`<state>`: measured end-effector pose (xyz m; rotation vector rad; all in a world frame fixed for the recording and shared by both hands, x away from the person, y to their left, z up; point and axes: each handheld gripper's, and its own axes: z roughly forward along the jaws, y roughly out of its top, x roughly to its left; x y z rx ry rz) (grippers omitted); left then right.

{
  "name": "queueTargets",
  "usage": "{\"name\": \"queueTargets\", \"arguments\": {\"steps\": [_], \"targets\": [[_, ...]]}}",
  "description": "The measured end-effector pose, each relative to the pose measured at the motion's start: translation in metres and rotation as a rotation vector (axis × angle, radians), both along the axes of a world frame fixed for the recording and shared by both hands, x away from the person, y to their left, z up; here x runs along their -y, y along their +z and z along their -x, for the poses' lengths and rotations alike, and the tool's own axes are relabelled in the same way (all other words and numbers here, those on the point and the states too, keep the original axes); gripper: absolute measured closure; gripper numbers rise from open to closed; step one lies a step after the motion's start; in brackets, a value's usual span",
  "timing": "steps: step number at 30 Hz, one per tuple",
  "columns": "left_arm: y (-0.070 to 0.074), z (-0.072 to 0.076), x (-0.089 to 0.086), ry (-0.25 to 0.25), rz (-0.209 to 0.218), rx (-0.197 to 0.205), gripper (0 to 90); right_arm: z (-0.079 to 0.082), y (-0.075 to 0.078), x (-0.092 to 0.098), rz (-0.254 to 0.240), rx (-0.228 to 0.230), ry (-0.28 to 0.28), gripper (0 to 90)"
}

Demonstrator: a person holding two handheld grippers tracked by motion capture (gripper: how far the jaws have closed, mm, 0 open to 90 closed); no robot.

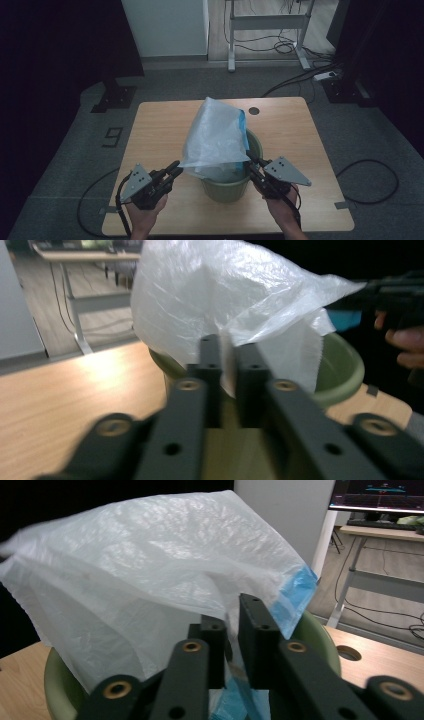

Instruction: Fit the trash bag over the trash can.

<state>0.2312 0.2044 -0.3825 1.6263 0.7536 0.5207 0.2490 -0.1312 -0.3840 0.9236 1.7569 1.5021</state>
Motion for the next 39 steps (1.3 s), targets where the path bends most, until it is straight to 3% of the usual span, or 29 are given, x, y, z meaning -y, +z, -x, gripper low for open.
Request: {"name": "queueTargets", "arguments": {"steps": [2, 8, 15, 24, 28, 32, 35, 36, 37, 38, 39], "targets": [[0.005, 0.000, 0.000, -0.016, -0.005, -0.011, 56.4, -0.003, 0.002, -0.004, 0.006, 0.008, 0.009, 86.9], [0.025, 0.003, 0.002, -0.049, 0.009, 0.011, 42.2, -0.008, 0.007, -0.007, 0.016, 0.027, -0.006, 88.5], [0.043, -0.012, 0.005, -0.020, 0.018, -0.012, 40.8, -0.008, 0.009, -0.011, 0.043, 0.054, -0.007, 88.5], [0.071, -0.050, 0.022, 0.011, -0.010, -0.082, 35.5, -0.007, 0.012, -0.017, 0.068, 0.080, -0.006, 88.5], [0.074, -0.058, 0.031, 0.011, -0.020, -0.097, 33.3, -0.006, 0.013, -0.018, 0.063, 0.080, 0.003, 88.5], [0.070, -0.066, 0.042, 0.013, -0.043, -0.139, 29.8, -0.003, 0.014, -0.022, 0.074, 0.096, 0.012, 88.5], [0.062, -0.069, 0.047, 0.025, -0.067, -0.168, 31.9, -0.001, 0.013, -0.024, 0.087, 0.110, 0.010, 88.5], [0.059, -0.070, 0.048, 0.035, -0.080, -0.175, 39.2, 0.000, 0.013, -0.024, 0.089, 0.116, 0.013, 88.5], [0.056, -0.071, 0.049, 0.046, -0.088, -0.175, 39.2, 0.000, 0.013, -0.024, 0.089, 0.116, 0.013, 88.5], [0.053, -0.071, 0.048, 0.043, -0.086, -0.174, 55.4, 0.002, 0.013, -0.025, 0.091, 0.121, 0.020, 88.5], [0.051, -0.072, 0.048, 0.028, -0.086, -0.178, 55.4, 0.002, 0.013, -0.025, 0.091, 0.121, 0.020, 88.5]]}}
